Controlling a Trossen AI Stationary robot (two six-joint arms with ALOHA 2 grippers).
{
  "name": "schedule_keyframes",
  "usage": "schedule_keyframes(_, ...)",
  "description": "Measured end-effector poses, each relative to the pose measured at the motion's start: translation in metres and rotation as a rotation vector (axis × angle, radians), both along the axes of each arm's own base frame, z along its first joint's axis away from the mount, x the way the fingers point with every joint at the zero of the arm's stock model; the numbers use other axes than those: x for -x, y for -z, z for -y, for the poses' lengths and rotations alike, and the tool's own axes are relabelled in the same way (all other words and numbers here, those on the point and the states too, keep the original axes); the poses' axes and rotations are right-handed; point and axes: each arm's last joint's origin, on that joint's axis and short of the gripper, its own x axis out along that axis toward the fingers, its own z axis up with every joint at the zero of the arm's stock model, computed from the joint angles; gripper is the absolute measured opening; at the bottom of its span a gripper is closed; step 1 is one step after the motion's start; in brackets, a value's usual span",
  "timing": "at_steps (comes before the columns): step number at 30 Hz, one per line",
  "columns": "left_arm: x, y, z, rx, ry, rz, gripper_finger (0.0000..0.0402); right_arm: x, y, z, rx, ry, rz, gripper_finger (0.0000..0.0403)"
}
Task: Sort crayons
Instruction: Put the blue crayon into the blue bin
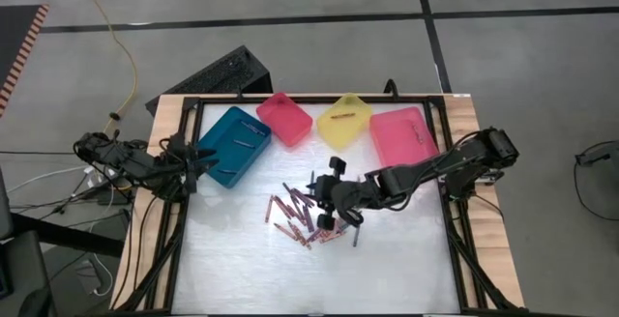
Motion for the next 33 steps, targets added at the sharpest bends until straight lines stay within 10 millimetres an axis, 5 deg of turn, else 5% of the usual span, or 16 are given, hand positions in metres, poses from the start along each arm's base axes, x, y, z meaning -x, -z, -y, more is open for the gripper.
schedule_keyframes(16,0.002,-0.008,-0.007,-0.133,-0.280,0.052,0.0145,0.010,-0.022,0.006,0.095,-0.050,0.057,0.0102)
schedule_keyframes(25,-0.001,-0.031,-0.004,-0.201,-0.178,0.175,0.0145,0.048,-0.057,0.014,0.122,-0.074,0.097,0.0102)
schedule_keyframes(33,-0.004,-0.029,0.000,-0.064,-0.046,0.222,0.0145,0.058,-0.051,0.011,0.157,-0.109,-0.007,0.0102)
